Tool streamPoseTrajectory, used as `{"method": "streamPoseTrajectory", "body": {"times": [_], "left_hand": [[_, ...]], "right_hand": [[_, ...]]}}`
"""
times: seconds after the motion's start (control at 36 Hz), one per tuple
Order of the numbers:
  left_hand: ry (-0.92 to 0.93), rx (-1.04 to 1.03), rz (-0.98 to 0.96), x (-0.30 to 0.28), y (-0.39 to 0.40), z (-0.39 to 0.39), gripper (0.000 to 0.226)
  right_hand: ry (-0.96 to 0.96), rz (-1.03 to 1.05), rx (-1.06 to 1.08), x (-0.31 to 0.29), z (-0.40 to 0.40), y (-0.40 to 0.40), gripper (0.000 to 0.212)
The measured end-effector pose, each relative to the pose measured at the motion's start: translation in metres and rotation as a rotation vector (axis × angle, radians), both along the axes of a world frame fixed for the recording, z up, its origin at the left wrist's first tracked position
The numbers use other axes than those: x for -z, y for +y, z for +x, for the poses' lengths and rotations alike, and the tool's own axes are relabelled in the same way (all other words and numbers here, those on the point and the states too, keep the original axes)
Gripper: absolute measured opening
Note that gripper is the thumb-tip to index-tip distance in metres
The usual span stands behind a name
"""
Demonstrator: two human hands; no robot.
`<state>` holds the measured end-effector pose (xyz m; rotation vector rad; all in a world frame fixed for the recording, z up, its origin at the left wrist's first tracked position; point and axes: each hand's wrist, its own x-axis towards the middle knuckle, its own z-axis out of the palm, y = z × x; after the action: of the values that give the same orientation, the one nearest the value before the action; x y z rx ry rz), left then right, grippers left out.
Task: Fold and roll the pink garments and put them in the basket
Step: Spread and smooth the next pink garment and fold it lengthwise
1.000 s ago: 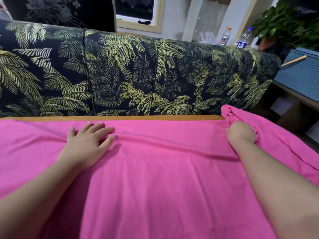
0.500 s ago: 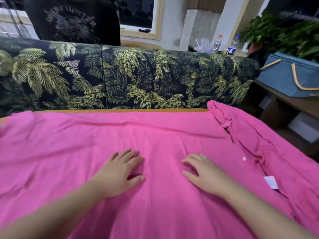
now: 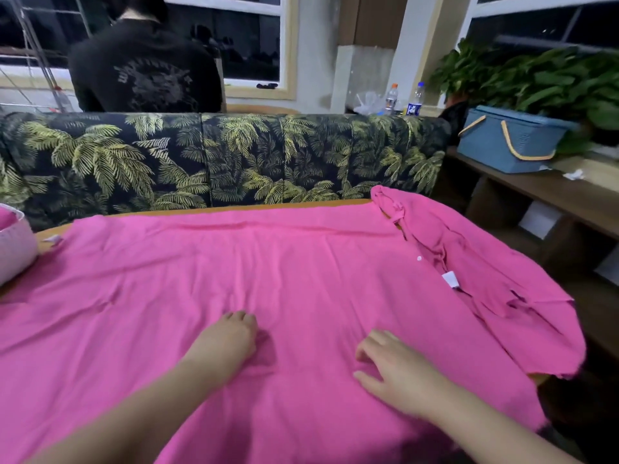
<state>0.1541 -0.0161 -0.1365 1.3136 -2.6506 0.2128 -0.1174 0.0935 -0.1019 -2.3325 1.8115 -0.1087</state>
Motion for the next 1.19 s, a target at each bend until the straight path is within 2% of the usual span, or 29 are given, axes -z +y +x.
{"method": "streamPoseTrajectory", "body": {"times": [0.03,0.08,0.17,0.25,0.33,0.36,0.42,0.47,0.5,0.56,0.61,0.69,0.83,0.94,1.03,1.19], "left_hand": [[0.049,0.020,0.015,-0.007,0.011,-0.001,0.020],[0.159,0.065,0.191,-0.016,0.034,0.000,0.041],[0.073,0.193,0.443,-0.017,0.071,0.004,0.060],[-0.027,0.289,0.433,-0.015,0.100,0.008,0.069],[-0.140,0.220,0.506,-0.010,0.114,0.014,0.088],[-0.130,0.189,0.514,-0.008,0.116,0.017,0.087],[-0.044,0.094,0.481,-0.003,0.116,0.020,0.073],[0.079,-0.074,0.396,0.001,0.105,0.025,0.076],[0.133,-0.165,0.369,0.001,0.095,0.029,0.088],[0.149,-0.328,0.357,-0.006,0.071,0.036,0.102],[0.101,-0.462,0.355,-0.013,0.043,0.045,0.091],[0.077,-0.571,0.364,-0.015,0.011,0.059,0.070],[0.015,-0.592,0.376,0.003,-0.012,0.066,0.089],[-0.009,-0.600,0.352,0.010,-0.030,0.066,0.090],[-0.016,-0.599,0.350,0.011,-0.048,0.066,0.098],[-0.020,-0.581,0.371,0.009,-0.085,0.068,0.083]], "right_hand": [[-0.008,0.014,-0.018,-0.002,0.000,0.007,0.039],[-0.042,0.031,-0.069,-0.004,-0.001,0.023,0.049],[-0.067,0.061,-0.145,0.001,-0.003,0.043,0.063],[0.020,0.070,-0.177,0.011,0.001,0.063,0.062],[0.139,0.053,-0.087,0.022,0.010,0.073,0.069],[0.146,0.044,-0.053,0.023,0.014,0.075,0.070],[0.031,-0.010,-0.055,0.024,0.017,0.069,0.079],[-0.067,0.003,0.003,0.019,0.020,0.057,0.089],[-0.076,-0.028,0.026,0.015,0.022,0.047,0.089],[-0.070,-0.013,0.087,0.008,0.025,0.023,0.071],[-0.077,0.018,0.148,0.004,0.028,-0.005,0.057],[-0.078,0.009,0.214,0.008,0.031,-0.042,0.055],[-0.023,0.067,0.260,0.025,0.036,-0.083,0.057],[0.022,0.065,0.255,0.030,0.034,-0.109,0.057],[0.055,0.071,0.254,0.031,0.033,-0.130,0.057],[0.083,0.074,0.255,0.032,0.031,-0.173,0.057]]}}
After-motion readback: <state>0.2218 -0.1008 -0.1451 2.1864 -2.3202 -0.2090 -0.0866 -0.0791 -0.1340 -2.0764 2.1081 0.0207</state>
